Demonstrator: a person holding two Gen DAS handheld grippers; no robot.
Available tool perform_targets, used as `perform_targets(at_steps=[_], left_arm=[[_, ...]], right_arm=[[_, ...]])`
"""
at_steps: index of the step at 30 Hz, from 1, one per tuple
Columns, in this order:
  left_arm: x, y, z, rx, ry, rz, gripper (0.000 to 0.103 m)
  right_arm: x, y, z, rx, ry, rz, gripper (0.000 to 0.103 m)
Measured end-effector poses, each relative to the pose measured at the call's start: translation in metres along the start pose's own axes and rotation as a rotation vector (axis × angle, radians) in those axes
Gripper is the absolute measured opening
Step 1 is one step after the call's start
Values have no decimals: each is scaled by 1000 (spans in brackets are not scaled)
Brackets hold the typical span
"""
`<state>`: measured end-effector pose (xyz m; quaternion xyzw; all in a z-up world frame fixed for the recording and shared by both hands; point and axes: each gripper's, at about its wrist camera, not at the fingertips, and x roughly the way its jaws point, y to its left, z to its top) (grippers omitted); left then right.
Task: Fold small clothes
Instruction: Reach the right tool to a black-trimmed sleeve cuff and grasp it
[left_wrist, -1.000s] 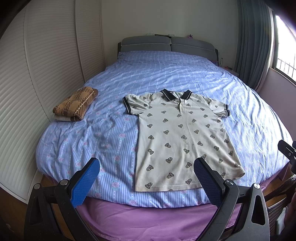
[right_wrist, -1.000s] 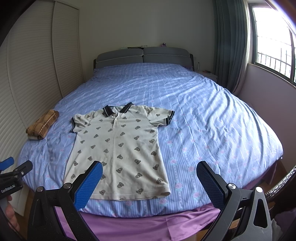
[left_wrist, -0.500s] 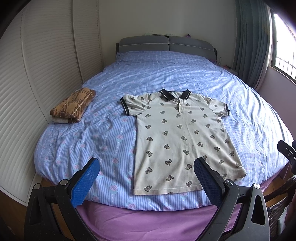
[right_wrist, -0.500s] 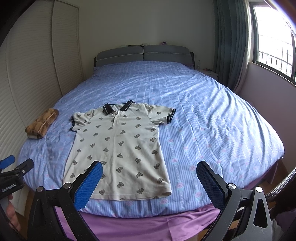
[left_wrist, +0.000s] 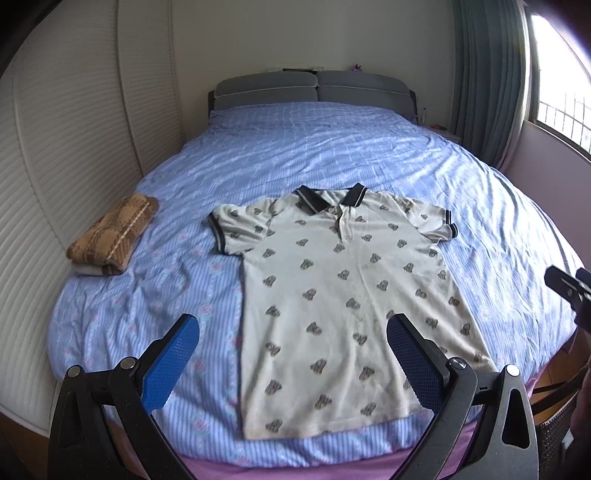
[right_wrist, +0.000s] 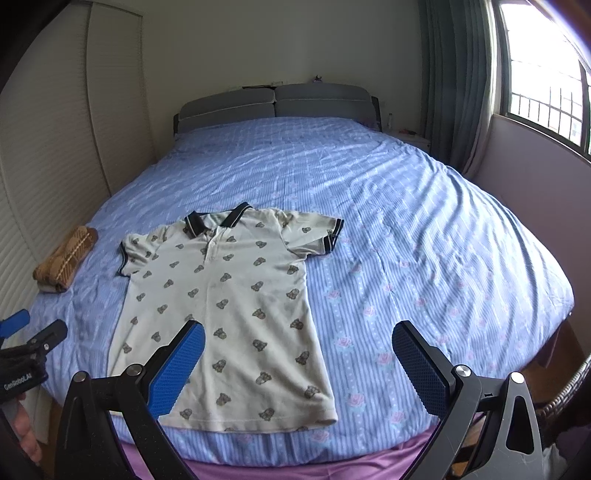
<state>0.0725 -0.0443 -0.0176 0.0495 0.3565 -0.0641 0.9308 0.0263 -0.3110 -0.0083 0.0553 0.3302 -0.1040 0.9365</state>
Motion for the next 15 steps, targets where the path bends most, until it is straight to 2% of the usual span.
perform_targets(at_steps=[8,11,13,15], left_arm=[[69,-30,58,3,-99,-21,103],[103,-47,82,-7,-134,-19,103],[127,-60,96,-18,-163,-21,103],[147,-73,105,-26,-186,-20,103]], right_arm=[[73,-29,52,54,-49,-12,101],[106,-40,71,43,-68,11,90],[131,-49,82,43,-71,40,72],[161,-59,92,48,-62,65,66]])
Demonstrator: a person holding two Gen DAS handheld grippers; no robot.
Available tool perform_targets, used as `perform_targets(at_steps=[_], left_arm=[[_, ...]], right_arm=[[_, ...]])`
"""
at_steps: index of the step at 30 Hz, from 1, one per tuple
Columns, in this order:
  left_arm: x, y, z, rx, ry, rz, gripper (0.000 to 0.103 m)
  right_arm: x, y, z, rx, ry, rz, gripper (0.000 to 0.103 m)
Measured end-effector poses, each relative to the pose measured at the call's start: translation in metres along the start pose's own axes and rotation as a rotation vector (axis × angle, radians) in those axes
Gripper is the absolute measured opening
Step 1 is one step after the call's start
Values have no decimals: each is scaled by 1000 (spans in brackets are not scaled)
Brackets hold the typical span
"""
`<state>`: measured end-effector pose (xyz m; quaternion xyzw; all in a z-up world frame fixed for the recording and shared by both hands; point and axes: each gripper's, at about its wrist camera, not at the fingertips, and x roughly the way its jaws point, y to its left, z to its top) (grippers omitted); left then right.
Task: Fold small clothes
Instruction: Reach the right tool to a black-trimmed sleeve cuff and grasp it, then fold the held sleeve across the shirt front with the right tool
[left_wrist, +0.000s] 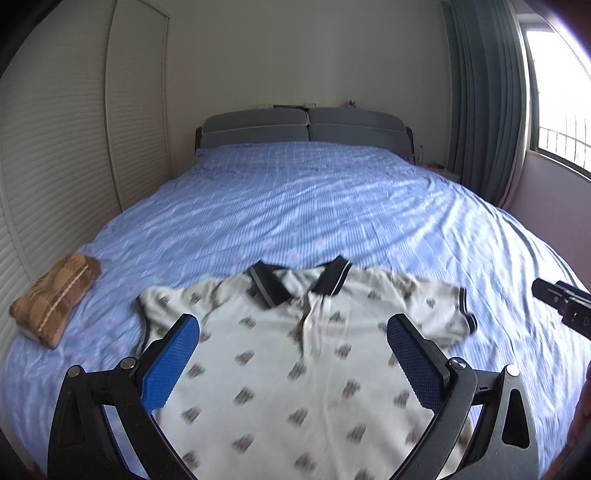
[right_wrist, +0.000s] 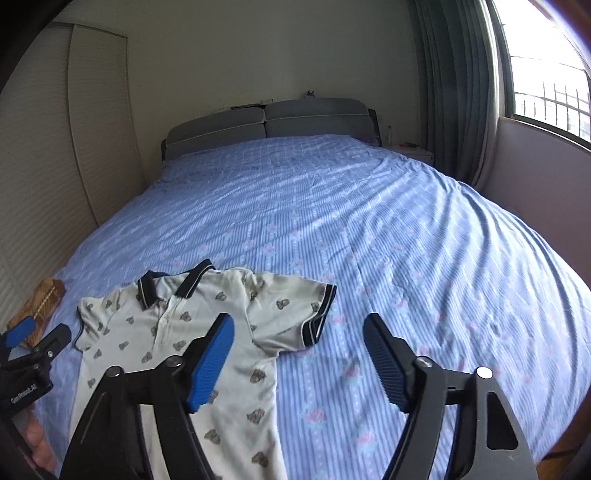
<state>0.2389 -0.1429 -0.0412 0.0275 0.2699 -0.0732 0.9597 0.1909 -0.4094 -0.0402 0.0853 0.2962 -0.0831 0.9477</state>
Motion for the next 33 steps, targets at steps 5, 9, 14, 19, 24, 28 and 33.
perform_targets(at_steps=[5,9,14,19,24,28,33], left_arm=[[61,-28,7,-24,19,27,103],[100,-40,7,-50,74,58,103],[125,-53,9,-32,99,74,103],[139,-61,8,-13,117,78,103],[143,-62,4,8,128,95,103],[141,-55,5,5,126,105,103],[130,-37,9,-26,123,110,103]], right_arm=[[77,-25,12,16,77,58,48],[129,-41,11,21,144,53,34],[174,-61,9,55,213,74,30],[207,-72,7,82,259,122,30],[226,-73,2,114,309,195,22],[214,-68,4,103,271,205,11],[183,-56,16,99,217,185,11]])
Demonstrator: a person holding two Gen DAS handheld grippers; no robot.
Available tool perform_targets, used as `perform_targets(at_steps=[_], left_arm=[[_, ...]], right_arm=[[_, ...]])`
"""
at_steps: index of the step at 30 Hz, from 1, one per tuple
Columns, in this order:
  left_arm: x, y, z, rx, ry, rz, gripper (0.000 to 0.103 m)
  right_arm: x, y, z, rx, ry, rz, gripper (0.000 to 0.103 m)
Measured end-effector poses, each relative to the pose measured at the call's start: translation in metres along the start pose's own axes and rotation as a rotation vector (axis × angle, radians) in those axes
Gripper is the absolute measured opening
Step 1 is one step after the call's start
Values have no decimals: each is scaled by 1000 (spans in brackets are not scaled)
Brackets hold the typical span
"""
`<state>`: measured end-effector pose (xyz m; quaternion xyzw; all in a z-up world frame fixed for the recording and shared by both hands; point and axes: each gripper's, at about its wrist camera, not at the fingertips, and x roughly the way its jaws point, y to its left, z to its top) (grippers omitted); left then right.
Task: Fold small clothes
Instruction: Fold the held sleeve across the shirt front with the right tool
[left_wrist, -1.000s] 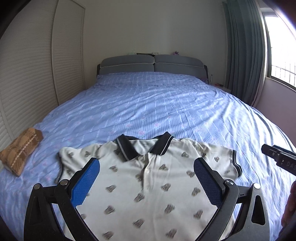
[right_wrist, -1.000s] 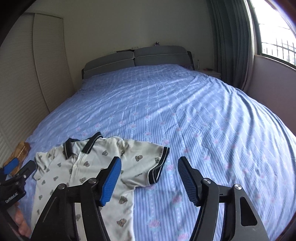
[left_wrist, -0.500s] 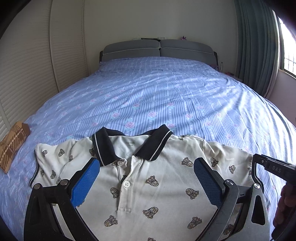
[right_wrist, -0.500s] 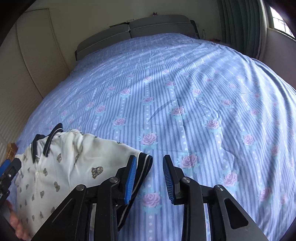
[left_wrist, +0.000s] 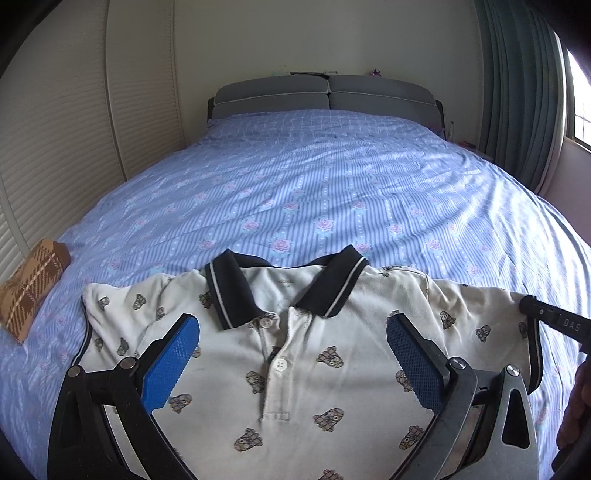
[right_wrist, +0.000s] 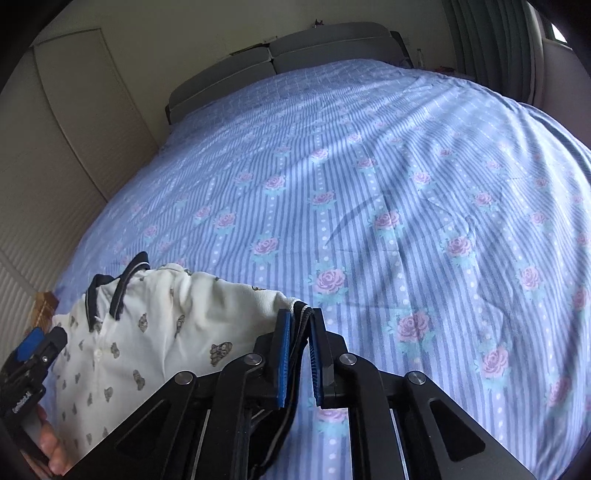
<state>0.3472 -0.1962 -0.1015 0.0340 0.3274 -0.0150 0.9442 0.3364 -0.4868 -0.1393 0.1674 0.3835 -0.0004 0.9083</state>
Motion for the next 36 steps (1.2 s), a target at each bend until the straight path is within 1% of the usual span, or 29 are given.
perform_targets(at_steps=[2,4,5,8,11,14,16,18,22,25,27,29,30,31,34,36], left_arm=[[-7,8,0,-5,-9,5,103],[-16,18,1,-11,-20,13,103],[-20,23,1,-16,-25,17,103],[-31,41,2,-42,-39,25,103],[-42,63,2,-73,-49,33,103],[-49,81,0,-85,-58,50,103],[-51,93,-3,-90,-55,61,103],[-53,104,-7,-99,-50,75,103],[-53,120,-15,-123,-33,84,103],[-50,124,-19,-119,-23,89,103],[-49,124,-21,-117,-15,86,103],[-50,123,-22,-114,-17,81,103],[-50,121,-22,-110,-19,79,103],[-51,119,-23,-104,-22,74,103],[-54,111,-25,-92,-24,53,103],[-56,106,-29,-85,-19,38,103]], right_arm=[[-10,13,3,-23,-19,-40,11],[-16,28,6,-38,-10,-101,11],[-19,38,9,-38,-6,-118,11],[-29,70,8,-53,-6,-130,11],[-34,110,4,-87,-3,-104,11],[-26,149,-6,-135,14,-97,11],[-9,170,-14,-166,42,-104,11],[13,184,-24,-169,81,-119,11],[50,192,-43,-114,153,-108,11],[63,192,-54,-97,162,-97,11],[63,188,-58,-86,156,-77,12],[57,183,-60,-74,169,-45,19],[53,182,-61,-64,177,-42,29],[45,178,-61,-50,176,-41,33],[12,167,-65,-18,131,-20,33],[-11,158,-71,-17,97,-33,33]])
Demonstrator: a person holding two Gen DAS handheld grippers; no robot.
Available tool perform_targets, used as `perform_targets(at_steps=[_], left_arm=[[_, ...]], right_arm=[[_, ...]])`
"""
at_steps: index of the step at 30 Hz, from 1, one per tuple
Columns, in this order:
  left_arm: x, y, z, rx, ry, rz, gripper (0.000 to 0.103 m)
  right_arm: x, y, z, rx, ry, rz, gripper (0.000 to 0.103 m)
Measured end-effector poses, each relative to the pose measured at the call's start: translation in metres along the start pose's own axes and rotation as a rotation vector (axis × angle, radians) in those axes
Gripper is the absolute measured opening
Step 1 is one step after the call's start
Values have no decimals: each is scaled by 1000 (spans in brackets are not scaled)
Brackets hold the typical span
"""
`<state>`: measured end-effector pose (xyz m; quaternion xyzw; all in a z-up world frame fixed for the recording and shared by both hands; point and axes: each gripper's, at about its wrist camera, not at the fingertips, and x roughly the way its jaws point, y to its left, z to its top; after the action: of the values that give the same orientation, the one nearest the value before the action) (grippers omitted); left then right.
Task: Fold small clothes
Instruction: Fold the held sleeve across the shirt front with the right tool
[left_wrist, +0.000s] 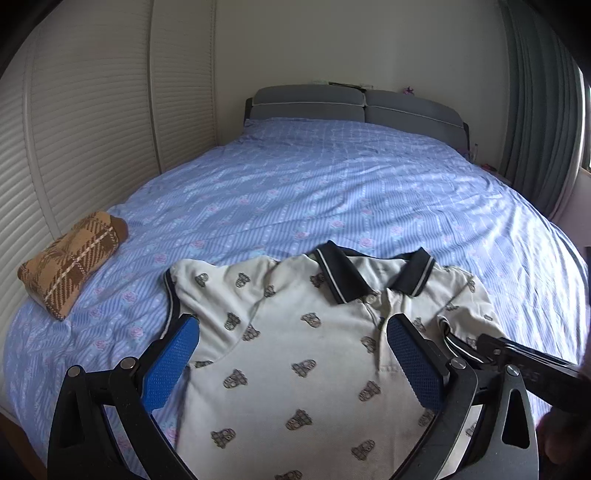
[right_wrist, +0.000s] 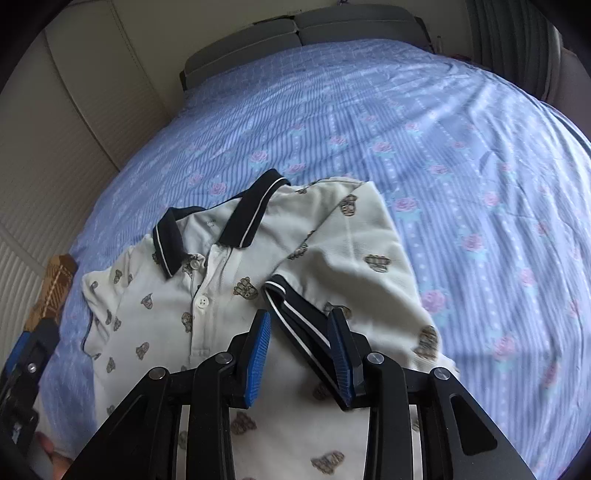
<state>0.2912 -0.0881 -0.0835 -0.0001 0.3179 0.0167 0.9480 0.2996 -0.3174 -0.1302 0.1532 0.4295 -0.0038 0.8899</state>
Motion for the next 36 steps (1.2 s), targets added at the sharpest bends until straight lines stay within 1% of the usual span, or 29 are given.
perform_targets(at_steps=[4,8,13,15,16,17,18,19,20,23,27,31,32,34,36], left_arm=[[-5,-12,-10,29,2,-24,103],[-7,-16,-19,44,14,-38,103],[-8,-11,-22,30,23,-38,103],[-8,-8,-23,24,23,-35,103],[-8,-5,-22,19,23,-34,103],[-8,-3,-22,14,24,-33,103],[-7,-1,-23,9,27,-33,103],[-7,1,-23,3,30,-35,103],[-7,3,-23,-2,32,-35,103],[-7,8,-25,-13,34,-34,103],[-8,12,-26,-24,36,-35,103],[-9,12,-26,-23,36,-37,103],[-9,12,-26,-24,34,-36,103],[-9,13,-26,-28,30,-35,103],[-10,14,-25,-34,30,-38,103]], right_arm=[[-28,-16,-20,-28,-35,-72,33],[-37,-14,-28,-103,-42,-111,33],[-19,8,-25,-218,-30,-158,33],[-5,15,-25,-249,-2,-187,33],[4,17,-26,-255,21,-215,32],[11,16,-26,-255,42,-249,30],[17,15,-26,-246,59,-269,21],[20,12,-26,-232,72,-270,12],[21,9,-27,-212,82,-253,8],[19,3,-35,-170,100,-213,7],[20,0,-48,-159,111,-197,6],[15,0,-50,-151,102,-170,7],[10,0,-49,-135,98,-144,7],[-2,5,-45,-127,64,-96,7],[-6,17,-37,-170,34,-86,8]])
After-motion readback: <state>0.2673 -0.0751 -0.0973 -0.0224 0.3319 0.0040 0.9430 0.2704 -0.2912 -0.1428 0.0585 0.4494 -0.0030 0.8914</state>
